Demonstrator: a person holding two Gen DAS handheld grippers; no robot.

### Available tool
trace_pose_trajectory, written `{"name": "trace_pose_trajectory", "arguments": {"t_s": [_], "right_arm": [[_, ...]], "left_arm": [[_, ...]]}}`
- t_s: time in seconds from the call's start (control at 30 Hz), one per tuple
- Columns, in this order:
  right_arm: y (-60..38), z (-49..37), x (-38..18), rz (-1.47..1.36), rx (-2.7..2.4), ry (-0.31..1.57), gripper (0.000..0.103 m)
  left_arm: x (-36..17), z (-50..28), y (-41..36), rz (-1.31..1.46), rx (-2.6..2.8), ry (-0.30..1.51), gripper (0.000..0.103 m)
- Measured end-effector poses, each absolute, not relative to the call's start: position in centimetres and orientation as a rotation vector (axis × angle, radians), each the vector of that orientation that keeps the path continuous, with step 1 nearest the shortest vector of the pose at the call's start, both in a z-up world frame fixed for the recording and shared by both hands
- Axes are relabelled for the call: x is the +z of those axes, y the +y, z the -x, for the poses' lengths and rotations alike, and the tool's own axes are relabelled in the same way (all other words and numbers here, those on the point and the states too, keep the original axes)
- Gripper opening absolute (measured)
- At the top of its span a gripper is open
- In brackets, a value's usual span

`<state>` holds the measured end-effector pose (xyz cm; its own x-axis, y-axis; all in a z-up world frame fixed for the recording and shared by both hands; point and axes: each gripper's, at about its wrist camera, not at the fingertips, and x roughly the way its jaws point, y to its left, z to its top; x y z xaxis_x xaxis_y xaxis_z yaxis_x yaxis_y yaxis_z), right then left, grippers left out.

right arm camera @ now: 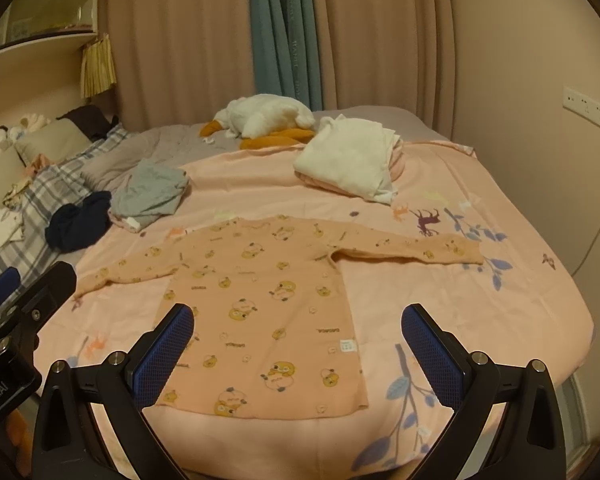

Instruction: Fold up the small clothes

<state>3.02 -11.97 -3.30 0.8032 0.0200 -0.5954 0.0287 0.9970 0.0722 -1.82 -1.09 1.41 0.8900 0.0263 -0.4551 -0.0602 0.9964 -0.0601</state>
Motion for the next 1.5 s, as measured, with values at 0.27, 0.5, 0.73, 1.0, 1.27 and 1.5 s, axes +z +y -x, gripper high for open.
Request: {"name": "trace_pose_trajectory", "arguments": {"t_s": [0.27, 0.5, 0.73, 1.0, 1.27, 1.5], "right_arm": [[-11.82, -3.17, -3.00, -0.066, -0.014, 0.641, 0.103], [-11.84, -3.17, -3.02, -0.058, -0.008, 0.645, 0.103], [-11.88, -3.30, -3.09, -0.058, -0.014, 0.651, 0.103], [-11.52, -3.43, -3.56, -0.040, -0.015, 0.680, 0.103], [-11.31, -3.34, -3.67, -0.030, -0.006, 0.673, 0.103], [-11.25, -3.33, -3.78, -0.027, -0.017, 0.675, 0.103]], "left_arm": [[1.66, 1.74, -1.17, 0.075, 0.039, 0.466, 0.103], [1.66, 1.75, -1.41, 0.074, 0.029, 0.464, 0.103], [1.43, 1.76, -1.31, 0.069, 0.038, 0.479, 0.103], [1.37, 1.96, -1.55, 0.065, 0.022, 0.478, 0.103], [1.10, 1.72, -1.52, 0.068, 0.020, 0.491, 0.103], [0.80, 1.69, -1.16, 0.080, 0.028, 0.502, 0.103]]}}
